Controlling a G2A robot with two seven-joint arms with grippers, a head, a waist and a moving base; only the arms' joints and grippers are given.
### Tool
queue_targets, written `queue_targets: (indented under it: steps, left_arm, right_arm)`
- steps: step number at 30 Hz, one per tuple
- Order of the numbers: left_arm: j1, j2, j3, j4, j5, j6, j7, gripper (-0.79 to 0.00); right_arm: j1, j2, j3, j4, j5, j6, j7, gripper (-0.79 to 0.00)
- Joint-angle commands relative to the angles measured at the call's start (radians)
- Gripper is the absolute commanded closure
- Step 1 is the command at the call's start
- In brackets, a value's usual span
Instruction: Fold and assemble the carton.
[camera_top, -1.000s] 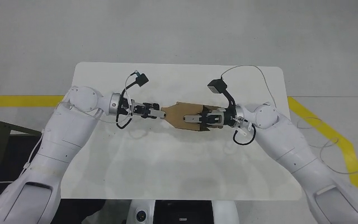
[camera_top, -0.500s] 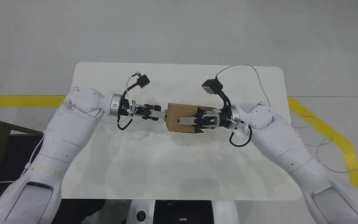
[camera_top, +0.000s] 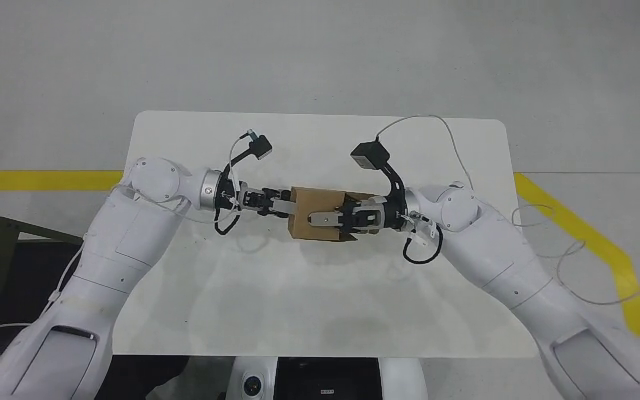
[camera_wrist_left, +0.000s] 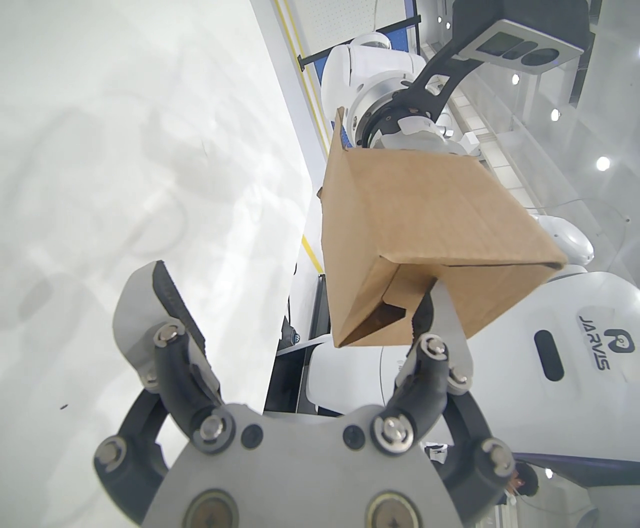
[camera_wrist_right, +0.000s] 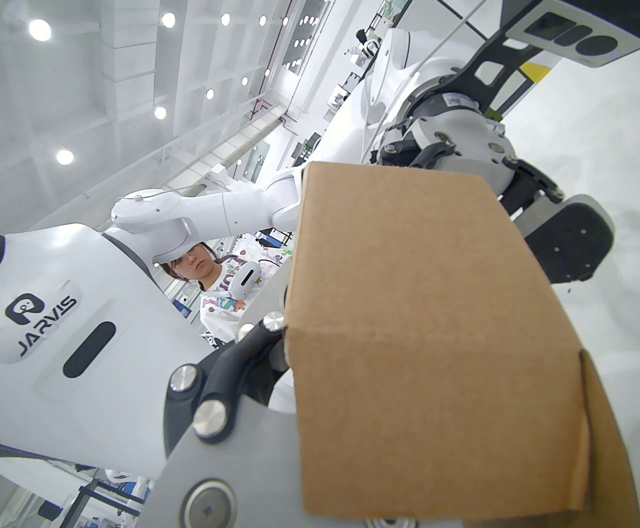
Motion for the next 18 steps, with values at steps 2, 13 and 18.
queue_targets:
  steps: [2,13,18]
  left_arm:
    - [-0.001,-0.002,0.003,-0.002,-0.004,0.001,-0.002,-0.785]
    - [-0.005,-0.005,0.007,0.005,-0.009,-0.005,-0.012,-0.785]
    - [-0.006,0.002,-0.018,0.032,0.010,-0.014,-0.006,-0.785]
  right_arm:
    - [0.002,-0.002,-0.003,0.002,0.002,0.000,0.000,0.000]
    - [0.002,-0.005,-0.010,0.020,0.003,0.001,0.001,0.000]
    - [0.000,-0.002,-0.011,0.069,-0.006,0.020,0.020,0.000]
